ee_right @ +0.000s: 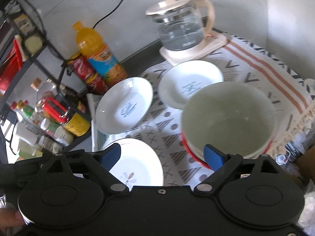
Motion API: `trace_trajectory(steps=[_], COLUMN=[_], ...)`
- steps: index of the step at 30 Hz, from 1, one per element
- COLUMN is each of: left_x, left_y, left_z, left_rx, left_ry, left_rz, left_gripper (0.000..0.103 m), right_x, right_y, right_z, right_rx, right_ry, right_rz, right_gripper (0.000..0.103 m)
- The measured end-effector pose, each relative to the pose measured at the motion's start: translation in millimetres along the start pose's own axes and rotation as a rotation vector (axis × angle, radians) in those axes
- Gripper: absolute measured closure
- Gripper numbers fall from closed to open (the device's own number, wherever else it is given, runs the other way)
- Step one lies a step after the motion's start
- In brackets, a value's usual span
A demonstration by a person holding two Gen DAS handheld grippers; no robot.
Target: Organize plates and bowls
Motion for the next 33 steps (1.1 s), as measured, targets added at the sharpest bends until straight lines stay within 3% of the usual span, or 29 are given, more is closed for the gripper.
trace_trajectory(steps=[12,23,33], left_x=[7.8,33.0,59.2], left_y=[-43.3,-70.2,-88.9], left_z=[-6.1,3.4,36.1], left_rx=[0.017,0.020,-0.011], left_ry=[0.022,0.091,0.114], left_rz=[-0.108,-0.220,-0.309], left_gripper=[0.019,0.019,0.026], right_x=[12.5,43.5,64.8], right_y=[-28.5,-39.7,-39.3], right_z=[26.3,62.4,105.7], right_rx=[0.018,0.019,0.025], right_ry=[-0.050,-0.072,-0.114], right_rz=[-0.068,-0.118,-0.095], right_gripper=[0.011,0.012,0.026])
Point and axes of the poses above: each gripper's, at about its wrist camera, not at the fingertips, and z roughly the way its jaws point, y to its right, x to its top, the point moved 1 cm from there along z, roughly the way its jaws point, and after that the axes turned 11 degrees about -y, right-handed, at the moved point
